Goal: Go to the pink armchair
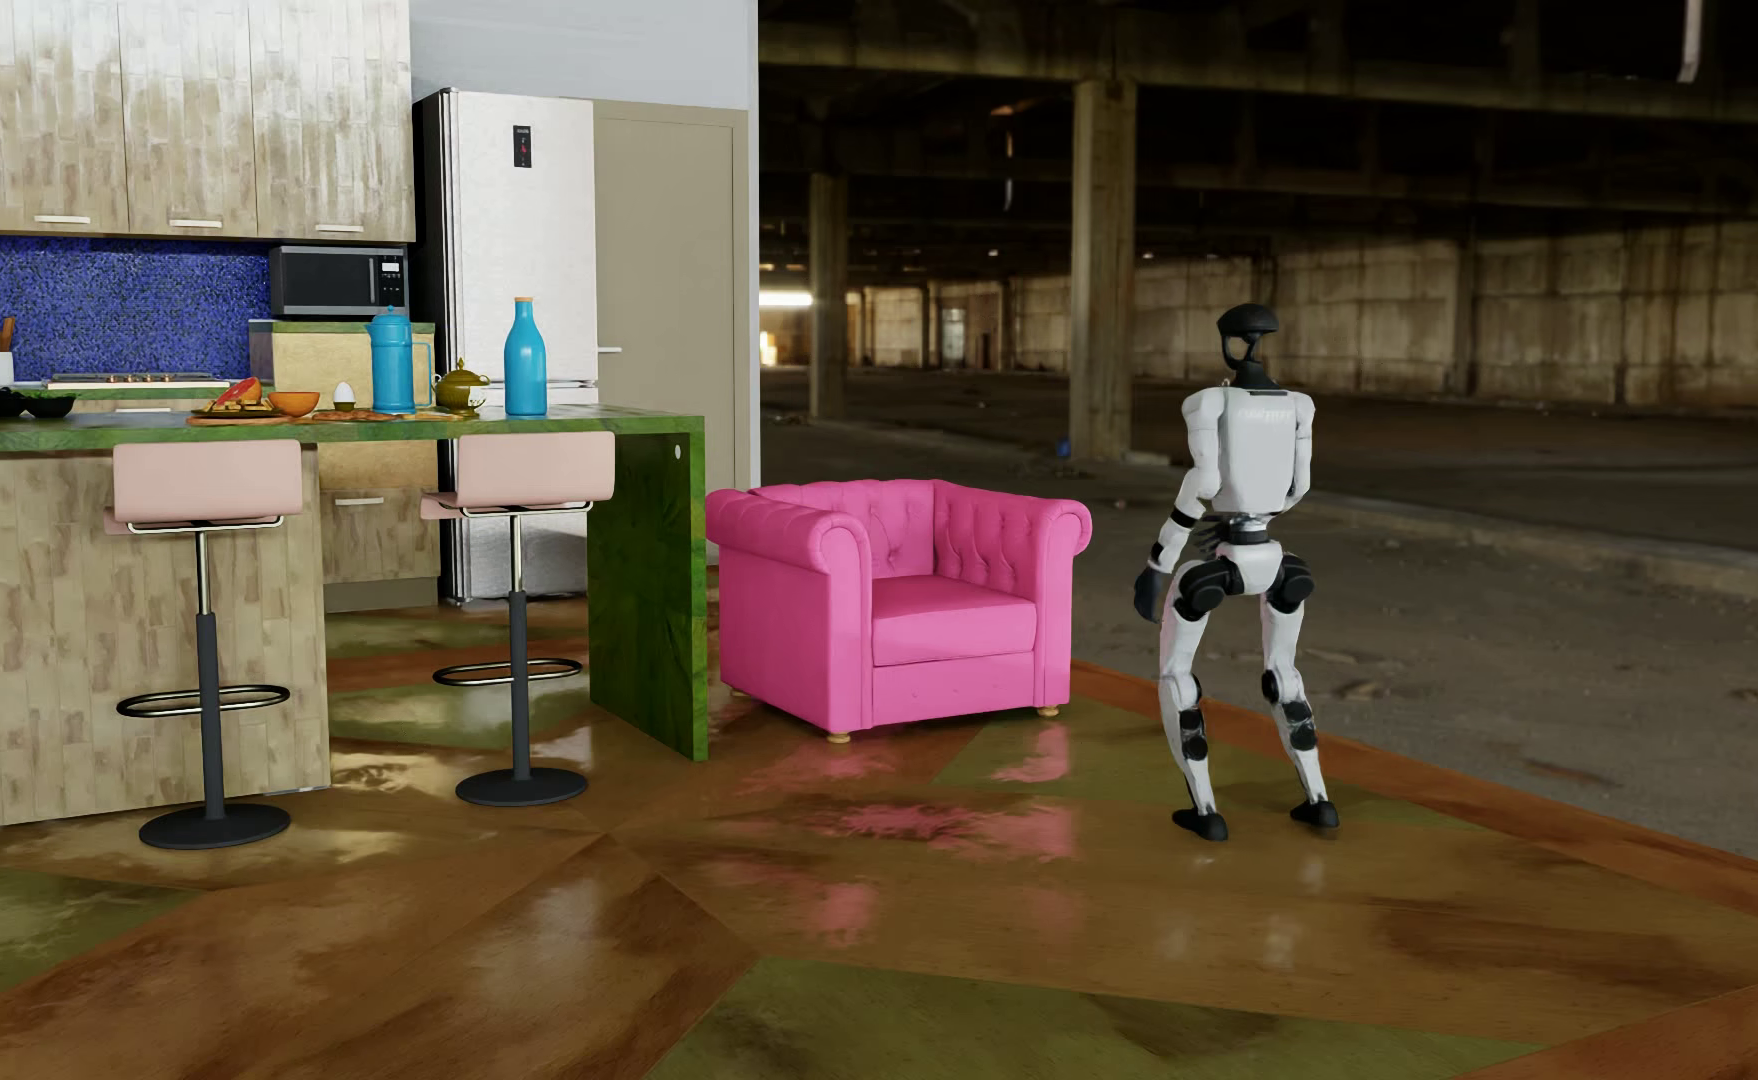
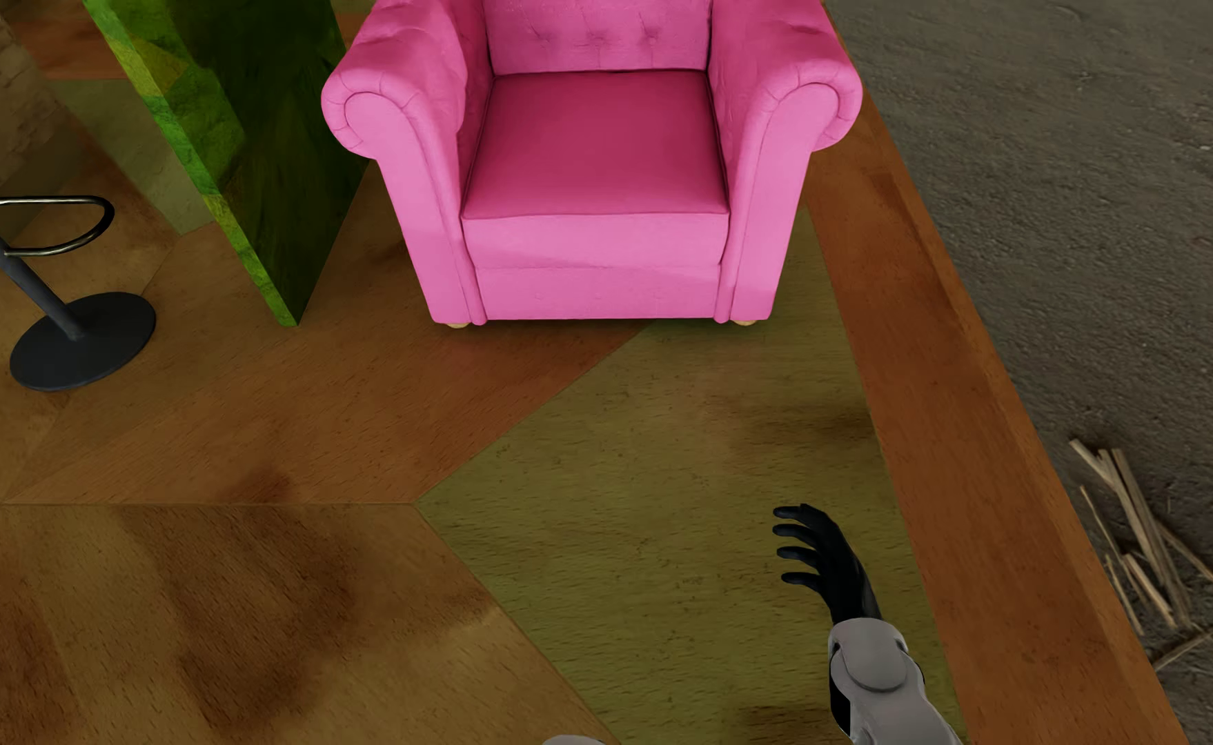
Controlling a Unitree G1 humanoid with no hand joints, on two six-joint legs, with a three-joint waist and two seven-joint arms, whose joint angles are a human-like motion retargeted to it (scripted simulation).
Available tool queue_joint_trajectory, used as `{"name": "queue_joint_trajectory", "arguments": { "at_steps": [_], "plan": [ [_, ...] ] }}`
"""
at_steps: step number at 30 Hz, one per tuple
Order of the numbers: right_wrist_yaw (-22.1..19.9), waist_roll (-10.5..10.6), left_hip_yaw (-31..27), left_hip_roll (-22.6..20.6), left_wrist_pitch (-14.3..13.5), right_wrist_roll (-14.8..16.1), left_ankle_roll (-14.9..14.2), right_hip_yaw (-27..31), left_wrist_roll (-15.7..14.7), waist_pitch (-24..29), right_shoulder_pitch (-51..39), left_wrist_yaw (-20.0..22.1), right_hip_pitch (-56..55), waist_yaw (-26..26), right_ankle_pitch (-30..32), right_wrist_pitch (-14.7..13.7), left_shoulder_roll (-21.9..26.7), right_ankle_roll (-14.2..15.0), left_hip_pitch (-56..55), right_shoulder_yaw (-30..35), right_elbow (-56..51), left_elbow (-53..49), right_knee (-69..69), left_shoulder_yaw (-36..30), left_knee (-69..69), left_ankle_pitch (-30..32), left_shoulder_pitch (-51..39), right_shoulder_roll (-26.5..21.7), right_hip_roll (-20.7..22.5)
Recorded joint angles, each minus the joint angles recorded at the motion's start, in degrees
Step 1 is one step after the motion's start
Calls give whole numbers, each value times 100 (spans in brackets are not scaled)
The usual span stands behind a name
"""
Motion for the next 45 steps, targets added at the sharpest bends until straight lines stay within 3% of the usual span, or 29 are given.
{"name": "queue_joint_trajectory", "arguments": {
  "at_steps": [2,5,6,7,8,9,11,12,14,16,17,18,19,20,21,23,24,25,26,27,28,30,32,33,34,36,38,40,45],
  "plan": [
    [484,-316,-96,-284,101,-386,14,504,-257,78,707,400,-752,-564,561,-459,-51,81,616,-127,473,217,1510,-352,-223,-374,-354,79,344],
    [1106,-958,-354,-647,-122,-877,-46,509,-510,143,1847,617,-1440,-1311,203,273,-408,245,1465,-823,439,-613,-200,-198,-572,-799,-958,-343,276],
    [999,-862,-384,-587,-224,-762,86,356,-515,233,1900,468,-1208,-1077,407,352,-522,-25,1223,-690,684,-575,-162,-306,333,-414,-1271,-558,274],
    [778,-649,-258,-401,-353,-561,222,119,-522,308,1714,185,-900,-920,181,503,-539,-600,818,-675,602,-357,-246,-213,1215,338,-1300,-670,286],
    [476,-435,-31,-258,-428,-336,258,-3,-530,366,1307,-190,-576,-662,37,559,-356,-357,339,-769,517,-192,-444,-83,1692,789,-1020,-756,264],
    [146,-231,158,-147,-318,-115,174,-154,-461,408,982,-393,-171,-282,-102,533,-282,-351,-50,-716,293,-403,-681,73,1682,621,-692,-748,193],
    [-315,54,289,10,5,186,140,-367,-148,310,372,-358,347,246,-316,433,-231,-259,-461,-299,-185,-726,-579,234,530,187,-128,-232,14],
    [-283,166,140,103,35,184,-66,-19,30,196,71,-157,50,198,46,156,-254,-158,-260,-119,250,-39,305,-154,-225,405,-40,76,121],
    [197,-48,345,-92,452,-22,75,503,410,512,254,102,-522,-357,233,15,-133,-83,20,-50,368,37,407,-871,263,311,-203,-19,103],
    [690,-268,251,-125,738,-485,-443,355,811,763,786,227,-651,-799,348,160,-317,-348,-560,-644,755,-684,-376,-257,1789,1863,-580,-379,77],
    [775,-282,84,-197,690,-730,-692,339,963,737,1110,237,-565,-988,427,495,-410,-252,-665,-694,453,-813,-299,-300,2044,2493,-730,-518,93],
    [804,-269,9,-155,465,-925,-284,340,1037,696,1270,122,-545,-1227,664,763,-420,-58,-564,-800,221,-820,-21,-76,1522,1871,-724,-505,133],
    [791,-207,-53,-1,185,-1085,471,274,1137,612,1254,1,-684,-1399,1085,1012,-337,78,-479,-760,141,-733,456,-19,516,1143,-694,-401,211],
    [723,-292,-25,103,-148,-1175,-124,256,1242,453,1152,-50,-1093,-1514,1752,1114,-122,127,-217,-757,338,-312,1254,-312,-348,694,-703,-64,187],
    [683,-459,-38,55,-373,-1066,-125,414,1175,421,1136,-51,-1200,-1554,1250,1110,-114,84,-25,-610,280,-221,1174,-303,-387,584,-827,8,307],
    [723,-823,-25,-84,-777,-575,-108,533,754,423,1093,40,-1263,-1557,460,596,-290,-106,181,-786,341,-597,281,-385,-178,584,-779,-216,413],
    [733,-1048,111,-167,-917,-356,-202,345,516,423,1053,-2,-1221,-1440,697,296,-322,-261,32,-795,370,-930,-481,-421,347,817,-614,-374,222],
    [704,-1080,66,-244,-1021,-202,-203,224,308,368,1039,-142,-1033,-1264,1651,-65,-407,-442,-256,-801,594,-1030,-1139,-262,1026,1125,-511,-562,121],
    [573,-930,-31,-213,-1035,-97,-345,170,162,285,1077,-314,-975,-1151,1585,-158,-275,-417,-285,-585,378,-786,-1125,-296,1084,1076,-534,-584,160],
    [430,-754,-131,-130,-917,-65,-505,164,113,116,1060,-445,-979,-1165,1549,-117,-172,-394,70,-507,166,-444,-1150,-196,394,341,-484,-348,245],
    [321,-662,-87,-89,-681,-75,-171,268,128,36,986,-508,-974,-1210,1343,-35,-43,-358,372,-444,133,-239,-1056,-84,-48,10,-440,-109,352],
    [378,-630,-77,-189,-60,-250,-172,434,236,-4,1262,-262,-1082,-1424,244,147,-125,-267,606,-499,47,-349,-100,12,-338,83,-450,-187,452],
    [634,-683,-43,-269,206,-457,-250,431,230,-4,1284,22,-952,-1456,140,457,-246,-131,651,-741,378,-614,-488,-105,-430,92,-453,-231,234],
    [712,-539,-81,-257,205,-471,-151,418,175,78,1328,17,-902,-1333,1026,506,-423,-169,469,-639,513,-798,-758,-107,-143,160,-599,-502,268],
    [703,-353,-78,-176,101,-410,-148,364,60,117,1351,-40,-913,-1320,1119,634,-405,-487,373,-576,316,-673,-895,-258,-254,181,-681,-550,320],
    [592,-222,-27,-128,-69,-162,-265,389,-239,196,1246,-180,-795,-1416,1137,697,-149,-184,544,-592,179,-405,-1223,-92,-721,383,-595,-165,340],
    [651,-201,-31,-219,-68,-4,-264,422,-374,170,1311,-115,-795,-1512,681,512,-245,-190,654,-684,224,-384,-1231,-55,-1092,577,-531,-109,272],
    [865,-204,-72,-218,-114,49,-290,403,-302,171,1377,-95,-739,-1456,1333,324,-304,-447,596,-537,331,-466,-1440,-85,-1003,525,-741,-359,299],
    [1041,-270,-97,-77,-380,-155,-339,363,71,234,1378,54,-640,-1520,1370,503,-247,-494,638,-515,86,-345,-1550,-144,-969,480,-860,-286,440]
  ]
}}
